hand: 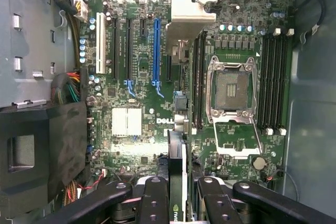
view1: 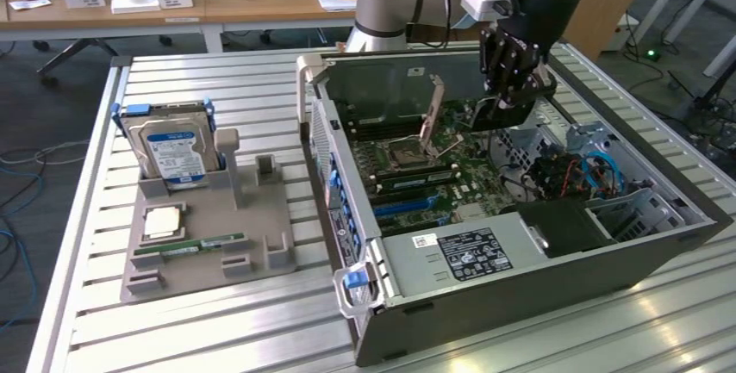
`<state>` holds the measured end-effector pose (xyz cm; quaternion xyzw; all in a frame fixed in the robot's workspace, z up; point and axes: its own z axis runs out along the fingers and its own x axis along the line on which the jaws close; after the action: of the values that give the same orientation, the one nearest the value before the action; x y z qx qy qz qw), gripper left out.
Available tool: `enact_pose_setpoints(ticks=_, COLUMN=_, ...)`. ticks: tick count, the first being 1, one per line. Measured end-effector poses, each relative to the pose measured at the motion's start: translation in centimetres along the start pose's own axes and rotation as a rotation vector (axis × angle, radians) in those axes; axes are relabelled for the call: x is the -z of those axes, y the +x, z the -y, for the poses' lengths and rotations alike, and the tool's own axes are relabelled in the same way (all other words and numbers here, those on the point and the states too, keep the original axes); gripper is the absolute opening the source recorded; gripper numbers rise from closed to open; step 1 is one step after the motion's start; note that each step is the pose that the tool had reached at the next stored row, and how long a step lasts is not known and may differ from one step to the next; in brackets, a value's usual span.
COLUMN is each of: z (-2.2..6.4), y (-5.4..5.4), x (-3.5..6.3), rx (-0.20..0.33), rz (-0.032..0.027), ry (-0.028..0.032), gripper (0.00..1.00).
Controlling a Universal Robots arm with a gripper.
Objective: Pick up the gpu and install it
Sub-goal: 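Insert the gpu into the slot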
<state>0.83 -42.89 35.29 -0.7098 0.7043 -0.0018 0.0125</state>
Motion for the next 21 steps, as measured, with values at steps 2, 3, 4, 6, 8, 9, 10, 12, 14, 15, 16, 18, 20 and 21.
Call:
enact_pose_setpoints(ticks=2, z=-0.06, y=0.0, x=0.0, rx=0.0, rz=-0.0001, ry=0.0001, gripper=0.26)
enact_pose_setpoints(ticks=3, z=-0.11, y=0.0, x=-0.01, rx=0.0, rz=0.0, ry=0.0, gripper=0.26)
enact_pose_setpoints(ticks=4, z=-0.15, y=0.0, x=-0.01, rx=0.0, rz=0.0, ry=0.0, gripper=0.26)
enact_pose_setpoints(ticks=6, z=-0.25, y=0.0, x=-0.02, rx=0.0, rz=-0.0001, ry=0.0, gripper=0.26)
enact_pose_setpoints(ticks=8, z=-0.39, y=0.0, x=-0.02, rx=0.0, rz=-0.0001, ry=0.0, gripper=0.26)
enact_pose_setpoints(ticks=9, z=-0.47, y=0.0, x=-0.02, rx=0.0, rz=-0.0001, ry=0.0001, gripper=0.26)
enact_pose_setpoints(ticks=10, z=-0.53, y=0.0, x=-0.02, rx=0.0, rz=-0.0001, ry=0.0001, gripper=0.26)
enact_pose_setpoints(ticks=12, z=-0.64, y=0.0, x=-0.02, rx=0.0, rz=0.0, ry=0.0001, gripper=0.26)
enact_pose_setpoints(ticks=14, z=-0.73, y=0.0, x=-0.02, rx=0.0, rz=0.0, ry=0.0001, gripper=0.26)
enact_pose_setpoints(ticks=15, z=-0.78, y=0.0, x=-0.02, rx=0.0, rz=-0.0001, ry=0.0, gripper=0.26)
enact_pose_setpoints(ticks=16, z=-0.81, y=-0.01, x=-0.02, rx=0.0, rz=-0.0001, ry=0.0001, gripper=0.26)
enact_pose_setpoints(ticks=18, z=-0.85, y=-0.01, x=-0.02, rx=0.0, rz=0.0, ry=0.0, gripper=0.26)
enact_pose_setpoints(ticks=20, z=-0.86, y=0.03, x=-0.04, rx=0.0, rz=0.0004, ry=0.0002, gripper=0.26)
enact_pose_setpoints(ticks=21, z=-0.87, y=0.08, x=-0.04, rx=0.0, rz=0.0004, ry=0.0002, gripper=0.26)
